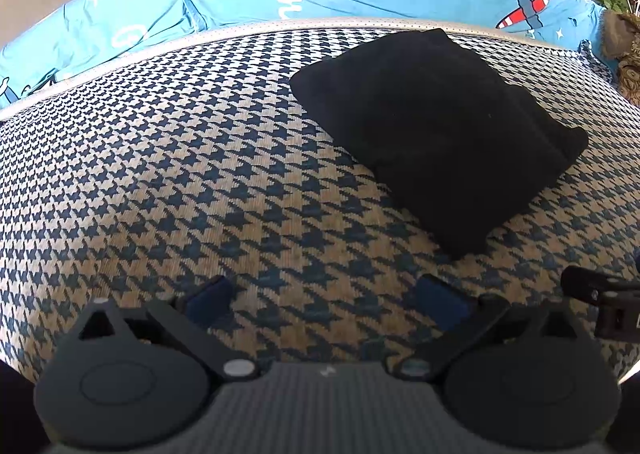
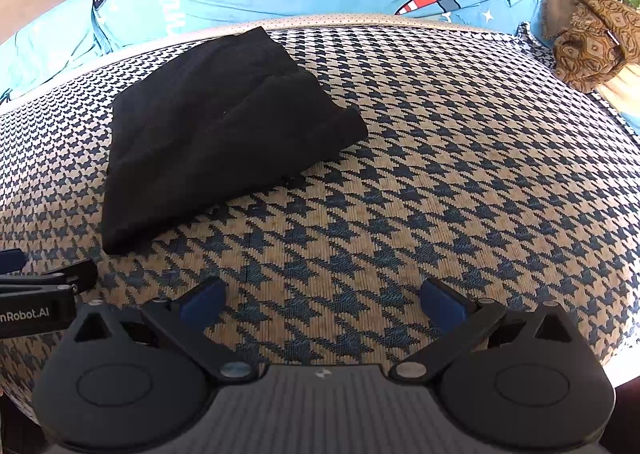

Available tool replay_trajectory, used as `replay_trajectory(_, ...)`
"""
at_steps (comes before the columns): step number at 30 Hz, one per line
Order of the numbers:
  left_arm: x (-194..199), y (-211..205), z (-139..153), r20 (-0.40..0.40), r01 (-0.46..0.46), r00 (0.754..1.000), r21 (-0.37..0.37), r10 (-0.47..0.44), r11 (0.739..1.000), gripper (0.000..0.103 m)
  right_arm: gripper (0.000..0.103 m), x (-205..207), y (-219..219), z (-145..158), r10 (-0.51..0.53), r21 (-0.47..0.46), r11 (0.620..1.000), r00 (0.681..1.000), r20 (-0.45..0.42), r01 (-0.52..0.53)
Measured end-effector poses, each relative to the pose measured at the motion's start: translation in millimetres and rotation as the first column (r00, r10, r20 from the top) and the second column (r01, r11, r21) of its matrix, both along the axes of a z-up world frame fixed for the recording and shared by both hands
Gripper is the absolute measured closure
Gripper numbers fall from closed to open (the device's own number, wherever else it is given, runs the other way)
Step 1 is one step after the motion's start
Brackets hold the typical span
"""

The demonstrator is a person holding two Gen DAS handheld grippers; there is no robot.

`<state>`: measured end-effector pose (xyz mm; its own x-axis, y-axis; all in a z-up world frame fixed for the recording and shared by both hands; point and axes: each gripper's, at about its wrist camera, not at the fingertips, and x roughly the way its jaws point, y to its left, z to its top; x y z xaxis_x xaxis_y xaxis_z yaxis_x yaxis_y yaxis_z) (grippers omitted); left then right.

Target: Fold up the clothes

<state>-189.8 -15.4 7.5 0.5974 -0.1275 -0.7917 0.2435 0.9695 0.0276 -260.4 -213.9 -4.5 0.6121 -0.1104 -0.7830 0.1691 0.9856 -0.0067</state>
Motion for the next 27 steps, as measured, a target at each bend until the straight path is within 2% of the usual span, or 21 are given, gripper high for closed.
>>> replay_trajectory(27,-7.7,-3.3,-2.9,0.035,0.003,0.999,0.008,-0.004,1.000,0.000,0.000,-11.9,7.8,-1.8,-0.008,-0.022,1.000,1.000,-0.009,0.008)
